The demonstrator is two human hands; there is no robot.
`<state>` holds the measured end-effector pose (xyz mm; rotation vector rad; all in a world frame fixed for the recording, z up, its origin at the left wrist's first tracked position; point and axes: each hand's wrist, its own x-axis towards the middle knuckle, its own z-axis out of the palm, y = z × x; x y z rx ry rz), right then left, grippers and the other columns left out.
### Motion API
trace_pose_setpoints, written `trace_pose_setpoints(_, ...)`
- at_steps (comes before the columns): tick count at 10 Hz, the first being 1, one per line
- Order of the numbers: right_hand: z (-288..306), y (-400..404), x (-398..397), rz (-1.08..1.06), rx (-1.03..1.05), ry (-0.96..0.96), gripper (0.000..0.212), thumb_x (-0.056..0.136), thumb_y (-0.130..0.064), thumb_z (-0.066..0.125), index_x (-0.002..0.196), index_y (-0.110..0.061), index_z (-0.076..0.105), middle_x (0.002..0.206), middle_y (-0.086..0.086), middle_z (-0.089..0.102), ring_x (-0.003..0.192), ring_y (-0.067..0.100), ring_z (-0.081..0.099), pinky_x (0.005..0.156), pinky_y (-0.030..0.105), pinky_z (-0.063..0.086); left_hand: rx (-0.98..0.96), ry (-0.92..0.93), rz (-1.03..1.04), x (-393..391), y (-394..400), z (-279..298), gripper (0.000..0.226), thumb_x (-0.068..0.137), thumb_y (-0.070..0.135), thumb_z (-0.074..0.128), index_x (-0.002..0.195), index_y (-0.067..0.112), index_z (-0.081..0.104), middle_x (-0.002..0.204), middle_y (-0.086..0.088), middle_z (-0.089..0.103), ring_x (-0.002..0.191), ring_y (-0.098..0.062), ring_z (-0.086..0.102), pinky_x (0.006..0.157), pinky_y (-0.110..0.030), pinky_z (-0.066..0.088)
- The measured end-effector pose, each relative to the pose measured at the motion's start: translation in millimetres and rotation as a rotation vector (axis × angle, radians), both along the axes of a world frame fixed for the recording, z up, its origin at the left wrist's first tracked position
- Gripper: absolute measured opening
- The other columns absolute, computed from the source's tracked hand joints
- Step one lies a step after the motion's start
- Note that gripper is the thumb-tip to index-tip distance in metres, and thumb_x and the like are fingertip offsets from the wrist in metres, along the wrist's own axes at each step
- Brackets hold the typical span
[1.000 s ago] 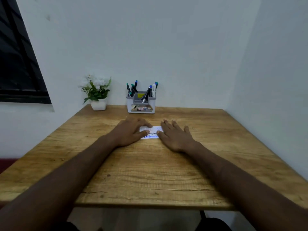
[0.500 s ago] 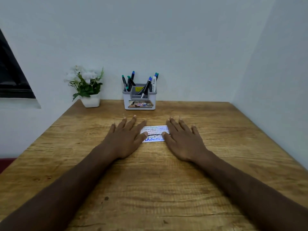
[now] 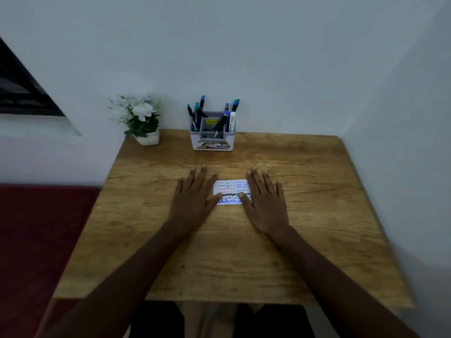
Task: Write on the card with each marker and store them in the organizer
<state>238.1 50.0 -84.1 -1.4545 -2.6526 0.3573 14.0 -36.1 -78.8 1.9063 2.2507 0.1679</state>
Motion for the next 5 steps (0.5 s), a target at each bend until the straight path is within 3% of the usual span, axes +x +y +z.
trace_pose_setpoints(1, 20, -6, -2, -0.027, -0.094, -0.021, 0.073, 0.108, -0.061, 0.025, 0.171, -0.025, 0.010, 0.180, -0.004, 0.006, 0.167, 0.026, 0.002, 0.130, 0.063, 0.014, -0.075, -0.019, -0.007, -1, -5, 16, 0.076, 0.099, 0.073, 0.016, 0.166, 0.038, 0.006, 0.176, 0.000, -0.004, 0.162, -0.028, -0.004, 0.127, -0.060, 0.015)
trace_pose_setpoints(3, 24, -8, -5, -0.055, -0.158, -0.036, 0.074, 0.108, -0.061, 0.025, 0.170, -0.027, 0.003, 0.180, -0.005, -0.003, 0.166, 0.025, -0.004, 0.131, 0.062, 0.010, -0.173, -0.015, -0.046, -1, -4, 27, 0.085, 0.095, 0.079, 0.013, 0.166, 0.035, 0.000, 0.175, 0.000, -0.012, 0.161, -0.030, -0.011, 0.127, -0.061, 0.009)
trace_pose_setpoints(5, 29, -6, -8, -0.067, -0.135, 0.000, 0.075, 0.107, -0.064, 0.025, 0.170, -0.027, 0.009, 0.180, -0.004, 0.004, 0.167, 0.026, 0.002, 0.132, 0.059, 0.007, -0.128, -0.042, 0.007, 4, -8, 28, 0.086, 0.099, 0.072, 0.020, 0.168, 0.022, 0.003, 0.176, -0.002, -0.007, 0.162, -0.025, -0.005, 0.130, -0.053, 0.008)
